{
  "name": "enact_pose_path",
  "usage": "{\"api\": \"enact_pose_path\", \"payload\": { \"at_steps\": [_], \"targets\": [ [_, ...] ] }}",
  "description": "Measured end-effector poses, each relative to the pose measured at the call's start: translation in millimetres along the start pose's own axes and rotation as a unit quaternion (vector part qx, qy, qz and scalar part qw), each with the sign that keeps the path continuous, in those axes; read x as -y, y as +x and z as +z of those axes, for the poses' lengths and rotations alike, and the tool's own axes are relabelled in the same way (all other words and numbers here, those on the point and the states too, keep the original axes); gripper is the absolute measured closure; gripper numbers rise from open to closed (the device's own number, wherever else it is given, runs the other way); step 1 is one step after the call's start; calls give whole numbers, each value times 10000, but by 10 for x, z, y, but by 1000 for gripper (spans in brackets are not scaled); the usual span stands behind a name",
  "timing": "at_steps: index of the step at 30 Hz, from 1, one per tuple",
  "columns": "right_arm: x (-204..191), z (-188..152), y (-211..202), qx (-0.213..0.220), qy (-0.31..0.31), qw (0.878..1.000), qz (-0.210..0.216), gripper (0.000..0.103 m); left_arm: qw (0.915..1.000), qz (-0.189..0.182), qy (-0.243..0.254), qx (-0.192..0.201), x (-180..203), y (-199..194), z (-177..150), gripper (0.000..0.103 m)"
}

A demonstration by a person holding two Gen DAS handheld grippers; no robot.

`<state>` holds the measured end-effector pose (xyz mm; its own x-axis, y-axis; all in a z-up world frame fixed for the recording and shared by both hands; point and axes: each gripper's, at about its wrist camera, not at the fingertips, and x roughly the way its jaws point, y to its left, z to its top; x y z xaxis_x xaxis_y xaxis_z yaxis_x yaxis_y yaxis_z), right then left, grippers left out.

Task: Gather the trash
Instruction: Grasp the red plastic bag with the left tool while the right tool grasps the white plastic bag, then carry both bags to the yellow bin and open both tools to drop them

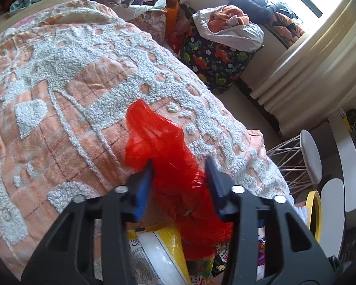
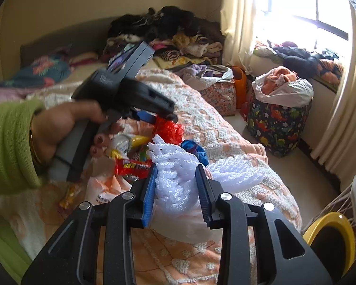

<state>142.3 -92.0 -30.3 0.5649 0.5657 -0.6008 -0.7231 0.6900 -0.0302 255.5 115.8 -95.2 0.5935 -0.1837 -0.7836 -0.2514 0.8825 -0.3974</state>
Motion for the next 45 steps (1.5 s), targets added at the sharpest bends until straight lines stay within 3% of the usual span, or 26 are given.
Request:
{"api": "enact_pose_path", "payload": {
  "at_steps": [4,11,19,33,45],
  "targets": [
    [58,8,-129,207,185,9996,-42,73,9995,-174,117,253,81,-118,-12,87],
    [209,66,-341,513,522,9973,-35,73,9942,-437,367,911,321,-550,-1,93],
    [317,66,-569,735,704,9947,-148,73,9858,-657,737,1357,652,-909,-88,93],
    [581,-105,-1059,980,1030,9882,-577,73,9751,-974,1382,1434,1259,-1013,-436,93],
    [1014,-440,-1460,1099,1806,9732,-905,73,9656,-1188,1914,1298,1791,-942,-778,93]
  ]
}}
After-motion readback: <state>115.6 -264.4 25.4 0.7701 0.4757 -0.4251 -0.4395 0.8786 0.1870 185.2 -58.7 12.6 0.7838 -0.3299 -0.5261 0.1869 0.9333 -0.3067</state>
